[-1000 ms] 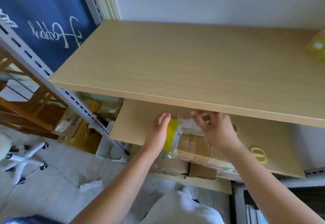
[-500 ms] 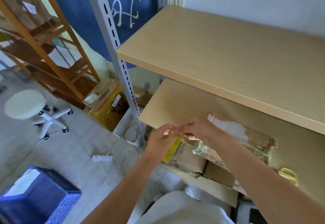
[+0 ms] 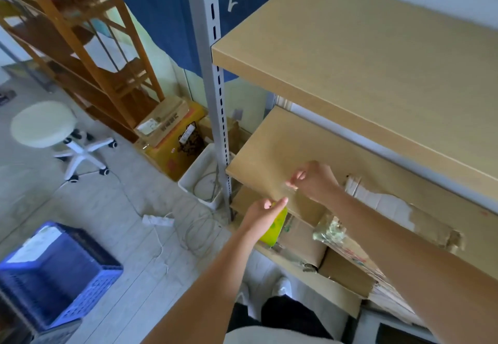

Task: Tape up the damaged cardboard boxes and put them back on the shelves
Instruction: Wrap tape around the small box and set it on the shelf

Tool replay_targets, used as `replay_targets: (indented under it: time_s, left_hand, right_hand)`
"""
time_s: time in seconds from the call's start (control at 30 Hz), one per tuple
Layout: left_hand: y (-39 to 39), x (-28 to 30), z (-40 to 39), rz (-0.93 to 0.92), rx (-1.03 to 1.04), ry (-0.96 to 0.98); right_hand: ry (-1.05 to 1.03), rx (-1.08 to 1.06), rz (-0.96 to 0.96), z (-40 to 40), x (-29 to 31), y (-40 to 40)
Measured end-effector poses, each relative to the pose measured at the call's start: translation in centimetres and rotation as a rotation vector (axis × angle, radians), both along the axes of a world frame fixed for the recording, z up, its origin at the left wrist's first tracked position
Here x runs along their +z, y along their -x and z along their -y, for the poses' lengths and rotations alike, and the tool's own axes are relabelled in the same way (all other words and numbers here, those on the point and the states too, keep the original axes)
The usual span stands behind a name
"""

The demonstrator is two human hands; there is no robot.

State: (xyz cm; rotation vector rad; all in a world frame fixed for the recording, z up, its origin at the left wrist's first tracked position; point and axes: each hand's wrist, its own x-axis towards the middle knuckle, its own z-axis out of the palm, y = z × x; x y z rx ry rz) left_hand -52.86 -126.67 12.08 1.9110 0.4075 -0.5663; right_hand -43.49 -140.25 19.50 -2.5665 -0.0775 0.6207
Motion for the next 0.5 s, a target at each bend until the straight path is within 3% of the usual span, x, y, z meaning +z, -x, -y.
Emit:
replay_targets:
  time_s: [0.3,0.4,0.5]
  left_hand:
    - [-2.2,-7.4,-0.2,-0.114,-0.066,-0.053]
    - [-2.3,-8.2,-0.5,-0.113,-0.067,-0.066]
    - [-2.4,-8.6,-0.7,-0.068,-0.065,-0.038]
  right_hand:
    - [0.173,0.002,-0.144,-1.2,-6.9,-1.7]
    - [0.349,0.037,-0.134,-1.7,-6.8,-2.4]
    - [0.559,0.205,-0.012,-1.1,-6.2,-3.7]
